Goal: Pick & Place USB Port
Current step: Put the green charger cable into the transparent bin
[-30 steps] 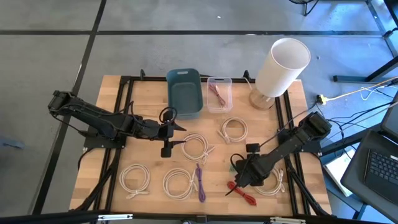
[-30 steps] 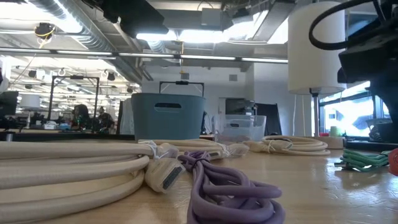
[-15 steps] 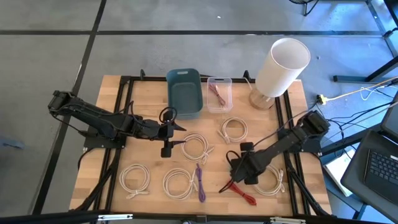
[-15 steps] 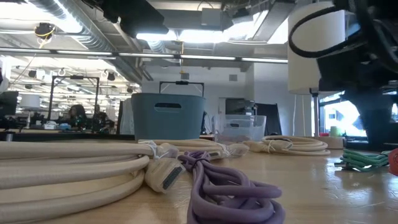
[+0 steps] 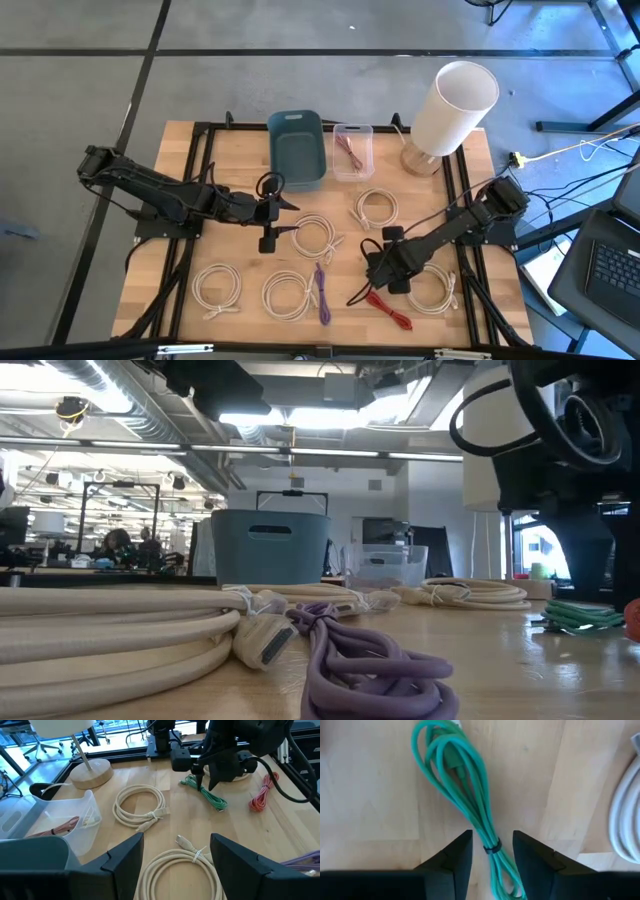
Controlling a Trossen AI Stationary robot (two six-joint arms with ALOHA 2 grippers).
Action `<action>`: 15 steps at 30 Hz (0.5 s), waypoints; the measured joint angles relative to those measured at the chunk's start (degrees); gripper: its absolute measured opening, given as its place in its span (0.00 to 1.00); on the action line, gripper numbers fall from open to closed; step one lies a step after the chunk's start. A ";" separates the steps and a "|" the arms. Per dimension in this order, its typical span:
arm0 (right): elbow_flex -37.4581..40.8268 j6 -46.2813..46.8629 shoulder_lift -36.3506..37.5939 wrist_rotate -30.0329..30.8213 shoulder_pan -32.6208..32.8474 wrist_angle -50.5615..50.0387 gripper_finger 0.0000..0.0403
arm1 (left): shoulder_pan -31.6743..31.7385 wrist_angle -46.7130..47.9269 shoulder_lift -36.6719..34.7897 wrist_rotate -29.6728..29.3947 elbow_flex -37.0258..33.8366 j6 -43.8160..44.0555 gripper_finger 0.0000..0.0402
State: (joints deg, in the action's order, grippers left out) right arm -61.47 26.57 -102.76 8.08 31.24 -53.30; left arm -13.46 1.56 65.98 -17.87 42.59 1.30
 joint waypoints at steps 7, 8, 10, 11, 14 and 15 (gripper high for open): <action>0.55 0.08 0.02 -0.18 0.04 0.65 0.33 | 0.00 0.00 0.00 0.00 0.00 0.03 0.56; 1.29 0.38 0.04 -0.33 0.04 1.48 0.33 | -0.01 0.00 0.02 0.00 0.00 0.04 0.56; 3.40 1.45 0.04 -1.42 0.04 3.55 0.33 | 0.00 0.09 0.00 0.03 0.00 0.04 0.56; 4.52 1.60 0.37 -1.84 0.04 4.89 0.33 | 0.00 0.13 0.02 0.11 0.02 0.04 0.56; 6.85 2.35 0.90 -2.61 0.01 7.24 0.33 | 0.00 0.17 0.01 0.95 0.00 0.04 0.56; 7.07 3.14 0.94 -2.20 0.03 7.25 0.32 | 0.00 0.14 0.00 0.98 0.02 0.04 0.56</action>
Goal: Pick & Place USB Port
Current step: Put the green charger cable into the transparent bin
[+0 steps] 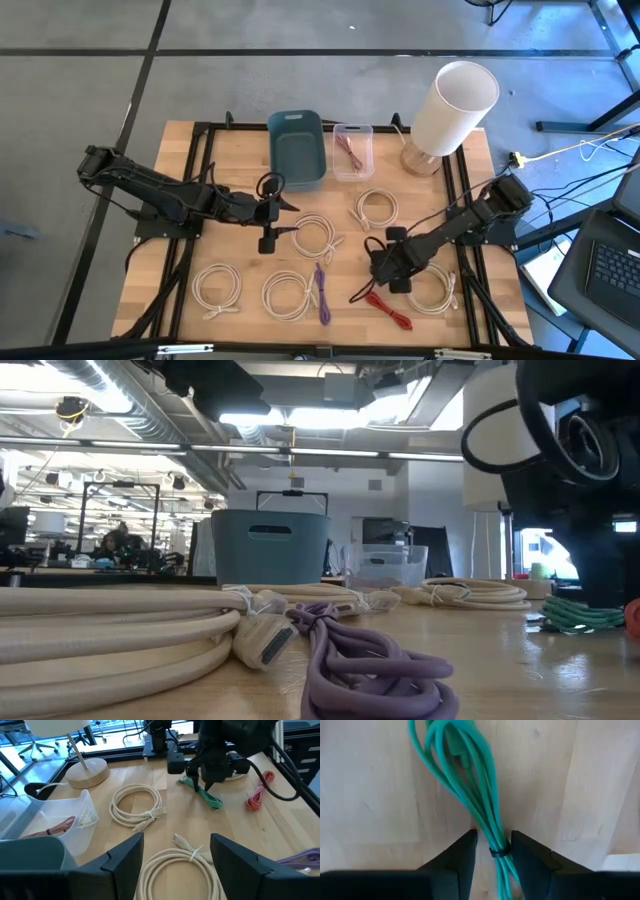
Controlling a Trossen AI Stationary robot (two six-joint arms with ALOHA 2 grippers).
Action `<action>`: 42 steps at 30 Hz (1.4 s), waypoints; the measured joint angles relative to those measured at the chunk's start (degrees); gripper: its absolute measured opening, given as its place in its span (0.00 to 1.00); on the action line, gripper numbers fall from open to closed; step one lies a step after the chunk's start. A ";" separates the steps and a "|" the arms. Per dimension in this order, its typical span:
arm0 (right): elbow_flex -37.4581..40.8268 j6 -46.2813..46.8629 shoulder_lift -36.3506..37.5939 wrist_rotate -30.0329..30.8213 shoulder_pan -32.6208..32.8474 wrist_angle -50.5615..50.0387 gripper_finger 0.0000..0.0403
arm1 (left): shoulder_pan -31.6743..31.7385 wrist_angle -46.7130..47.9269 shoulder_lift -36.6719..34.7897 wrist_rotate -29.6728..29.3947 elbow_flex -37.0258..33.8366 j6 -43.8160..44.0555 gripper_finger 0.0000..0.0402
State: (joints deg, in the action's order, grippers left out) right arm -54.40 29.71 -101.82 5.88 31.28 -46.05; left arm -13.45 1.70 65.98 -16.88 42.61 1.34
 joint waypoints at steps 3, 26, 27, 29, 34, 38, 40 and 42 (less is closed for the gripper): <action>-0.03 1.31 0.00 0.49 0.07 0.00 0.23 | -0.02 -0.06 0.00 0.02 -0.01 0.00 0.56; -34.54 3.24 -0.74 23.90 1.68 -25.44 0.04 | 0.00 -0.18 0.02 0.04 -0.02 0.46 0.56; -35.88 1.76 -0.74 25.20 1.14 -24.18 0.04 | -0.01 -0.20 0.00 0.05 -0.02 0.46 0.56; -38.26 -2.15 -0.74 28.59 -0.54 -21.81 0.04 | -0.02 -0.20 0.02 0.07 -0.02 0.46 0.56; -43.51 -14.89 -0.72 31.92 -8.18 -11.69 0.04 | -0.01 -0.69 0.00 0.04 -0.02 0.39 0.56; -47.29 -16.48 -0.63 25.24 -17.48 -5.84 0.03 | -0.02 -0.66 0.02 0.04 -0.02 0.00 0.56; -49.06 -15.81 -0.70 20.71 -22.87 -6.44 0.03 | -0.02 -0.55 0.00 0.05 0.00 -0.04 0.56; -50.70 -14.66 -0.66 16.30 -28.14 -6.76 0.03 | -0.02 0.04 0.01 0.06 -0.02 -0.01 0.56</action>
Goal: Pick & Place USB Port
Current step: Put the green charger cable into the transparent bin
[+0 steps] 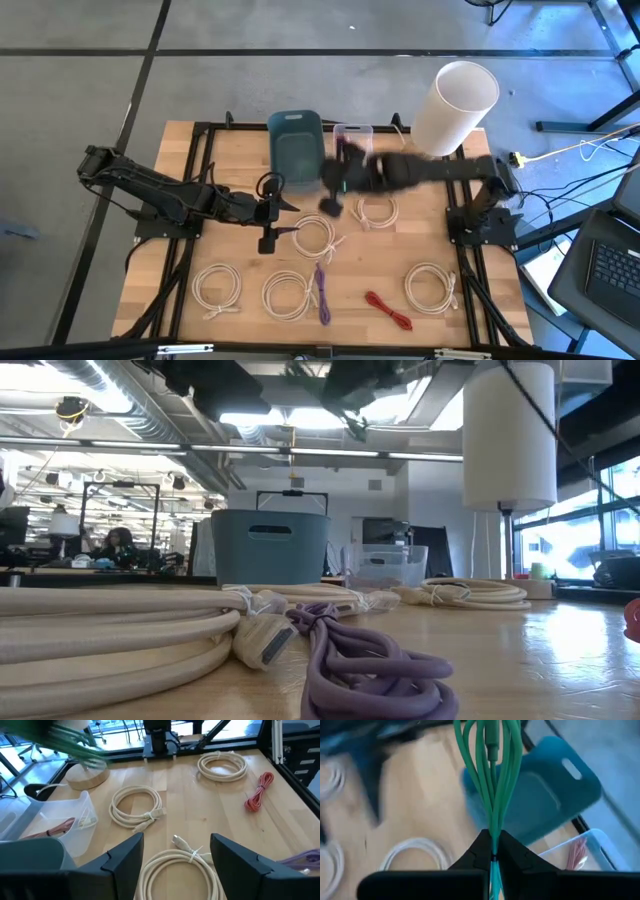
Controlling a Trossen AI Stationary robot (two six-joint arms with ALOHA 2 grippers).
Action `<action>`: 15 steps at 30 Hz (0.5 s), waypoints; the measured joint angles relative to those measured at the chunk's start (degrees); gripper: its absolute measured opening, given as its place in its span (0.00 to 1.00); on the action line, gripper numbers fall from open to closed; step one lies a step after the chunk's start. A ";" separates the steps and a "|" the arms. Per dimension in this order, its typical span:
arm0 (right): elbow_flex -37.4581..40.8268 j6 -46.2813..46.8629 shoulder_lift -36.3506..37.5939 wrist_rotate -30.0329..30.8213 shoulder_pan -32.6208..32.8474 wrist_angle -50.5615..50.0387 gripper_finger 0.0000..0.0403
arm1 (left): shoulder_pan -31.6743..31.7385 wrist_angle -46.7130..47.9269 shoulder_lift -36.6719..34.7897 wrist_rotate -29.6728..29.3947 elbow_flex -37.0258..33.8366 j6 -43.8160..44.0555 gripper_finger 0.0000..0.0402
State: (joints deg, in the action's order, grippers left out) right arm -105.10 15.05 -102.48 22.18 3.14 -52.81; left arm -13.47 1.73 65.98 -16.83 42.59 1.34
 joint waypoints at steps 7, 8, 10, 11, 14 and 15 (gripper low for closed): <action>-2.34 7.00 0.02 -10.19 -16.64 -7.34 0.03 | 0.00 1.11 -0.01 0.00 0.01 0.40 0.56; -2.34 7.95 0.01 -10.17 -18.67 -9.00 0.03 | 0.00 1.09 -0.01 0.01 0.00 0.43 0.56; -2.34 9.90 0.02 -10.16 -22.32 -11.55 0.03 | 0.01 1.10 -0.01 -0.01 0.00 0.71 0.56; -2.33 10.75 -0.01 -9.91 -23.78 -12.19 0.03 | 0.00 1.10 -0.01 -0.02 0.02 0.88 0.56; -2.32 13.08 -0.11 -9.80 -27.37 -12.55 0.03 | 0.00 1.08 -0.01 -0.02 0.00 0.92 0.56; -2.32 13.76 -0.11 -9.82 -28.31 -12.18 0.03 | 0.00 1.10 -0.01 -0.02 0.00 0.93 0.56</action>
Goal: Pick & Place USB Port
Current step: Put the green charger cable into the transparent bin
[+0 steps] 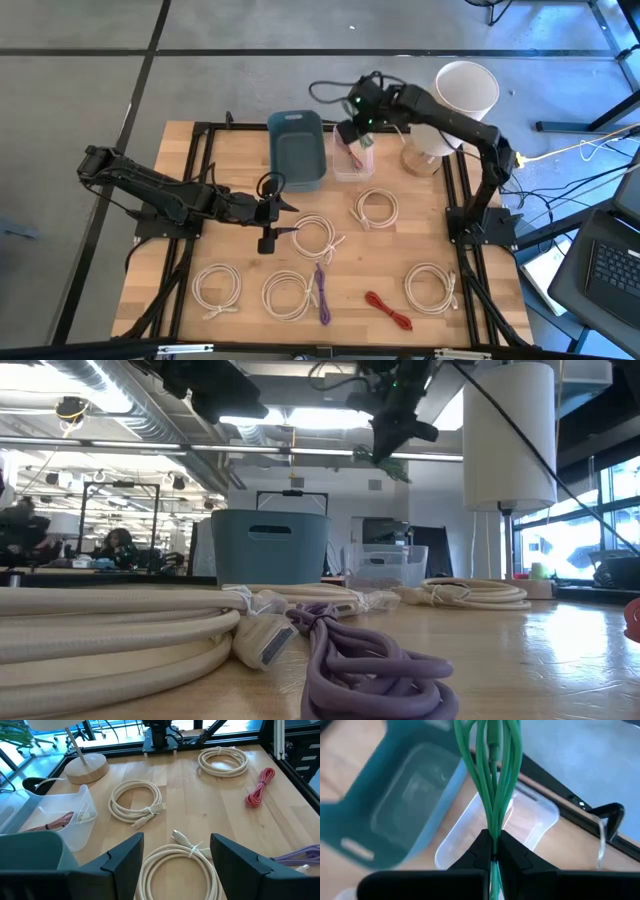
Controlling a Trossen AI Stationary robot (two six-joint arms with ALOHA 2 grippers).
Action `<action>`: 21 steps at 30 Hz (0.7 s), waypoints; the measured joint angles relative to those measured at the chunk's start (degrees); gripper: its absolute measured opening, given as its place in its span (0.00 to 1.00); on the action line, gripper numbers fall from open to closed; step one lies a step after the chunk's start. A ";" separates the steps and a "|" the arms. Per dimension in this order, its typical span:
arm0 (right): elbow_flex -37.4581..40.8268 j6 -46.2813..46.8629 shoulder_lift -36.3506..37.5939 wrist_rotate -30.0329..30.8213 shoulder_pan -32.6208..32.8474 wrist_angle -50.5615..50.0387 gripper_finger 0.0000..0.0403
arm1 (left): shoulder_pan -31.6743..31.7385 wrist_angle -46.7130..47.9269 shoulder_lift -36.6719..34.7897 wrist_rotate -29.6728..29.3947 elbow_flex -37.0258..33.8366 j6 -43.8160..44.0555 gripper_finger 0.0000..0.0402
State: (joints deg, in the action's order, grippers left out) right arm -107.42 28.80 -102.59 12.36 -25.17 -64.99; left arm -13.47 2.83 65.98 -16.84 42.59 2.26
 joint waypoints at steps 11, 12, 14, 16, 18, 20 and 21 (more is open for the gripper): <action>0.02 7.74 -5.79 -6.60 -4.46 -0.67 0.03 | 0.00 -0.01 0.00 0.00 0.01 0.03 0.56; 0.02 7.33 -6.94 -6.62 -4.46 -0.62 0.03 | 0.01 0.04 0.02 0.02 0.01 0.03 0.56; 0.03 6.71 -9.35 -7.08 -4.49 -0.64 0.03 | 0.00 0.24 0.00 0.00 0.00 0.02 0.56; 0.04 5.79 -11.67 -7.68 -4.64 -0.65 0.03 | 0.00 0.46 0.00 0.02 0.00 0.02 0.56; 0.04 5.20 -13.87 -7.94 -4.84 -0.66 0.03 | 0.01 0.44 0.01 0.04 0.00 0.02 0.56; 0.04 4.66 -15.88 -8.13 -5.04 -0.64 0.03 | 0.01 0.46 0.01 0.04 0.00 0.03 0.56; 0.04 4.13 -16.75 -8.70 -5.15 -0.64 0.03 | 0.01 0.49 0.00 0.04 0.00 0.03 0.56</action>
State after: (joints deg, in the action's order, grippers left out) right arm -107.37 32.93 -119.34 3.66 -30.31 -65.63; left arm -13.47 3.32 65.98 -16.80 42.59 2.29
